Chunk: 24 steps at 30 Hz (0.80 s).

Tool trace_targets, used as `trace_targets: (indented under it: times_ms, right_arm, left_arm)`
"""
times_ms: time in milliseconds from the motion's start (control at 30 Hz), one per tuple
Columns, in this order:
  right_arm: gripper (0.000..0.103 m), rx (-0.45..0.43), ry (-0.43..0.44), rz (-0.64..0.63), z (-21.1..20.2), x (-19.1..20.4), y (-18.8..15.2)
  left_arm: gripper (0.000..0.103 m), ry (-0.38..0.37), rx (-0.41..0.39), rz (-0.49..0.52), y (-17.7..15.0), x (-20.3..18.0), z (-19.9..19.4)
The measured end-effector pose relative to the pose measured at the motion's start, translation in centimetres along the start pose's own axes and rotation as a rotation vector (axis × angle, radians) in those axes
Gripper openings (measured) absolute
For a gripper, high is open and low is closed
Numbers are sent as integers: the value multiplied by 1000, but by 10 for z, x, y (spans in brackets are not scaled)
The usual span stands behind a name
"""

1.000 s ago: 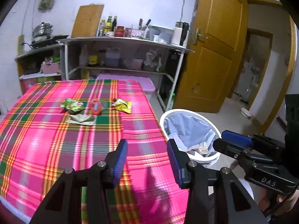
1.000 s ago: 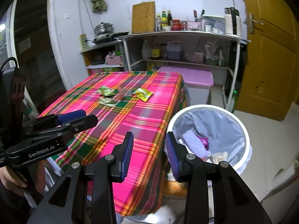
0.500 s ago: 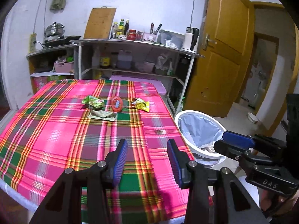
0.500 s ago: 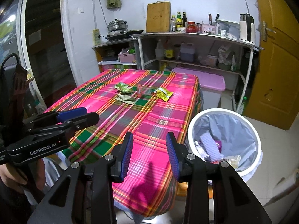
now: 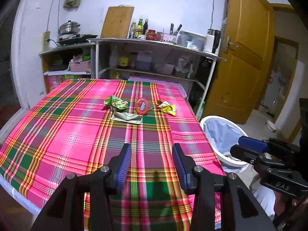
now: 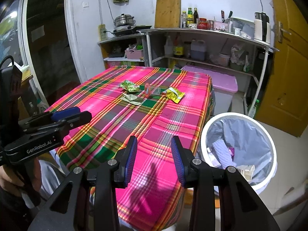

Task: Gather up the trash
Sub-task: 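Withdraw both grippers from the bin back toward the table, then grasp the silver wrapper with the left gripper while the right gripper grasps the yellow wrapper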

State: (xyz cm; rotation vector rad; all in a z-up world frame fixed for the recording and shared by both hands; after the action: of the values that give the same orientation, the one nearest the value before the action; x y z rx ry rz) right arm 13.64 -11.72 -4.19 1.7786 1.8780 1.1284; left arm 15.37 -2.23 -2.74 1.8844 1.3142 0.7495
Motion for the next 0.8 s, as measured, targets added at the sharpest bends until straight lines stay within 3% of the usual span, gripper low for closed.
trace_targets:
  times_ms: [233, 800]
  right_arm:
    - [46, 16, 7, -17, 21, 4, 10]
    - [46, 68, -16, -14, 91, -12, 43]
  left_arm:
    - [44, 19, 16, -14, -3, 17, 13]
    - [44, 16, 55, -51, 9, 58, 73]
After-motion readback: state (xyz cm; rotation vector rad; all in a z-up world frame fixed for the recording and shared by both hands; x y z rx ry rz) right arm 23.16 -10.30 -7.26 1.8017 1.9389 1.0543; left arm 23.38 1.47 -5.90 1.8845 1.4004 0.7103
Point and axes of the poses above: each gripper's, at about its wrist camera, not at the fingertips, and z roughly the way its jaws point, x to its left, y to its top, the point moved 9 cm from there along z, roughly the way its jaws point, and after that the axes turned 15 degrees about z, right-handed, at the moved point
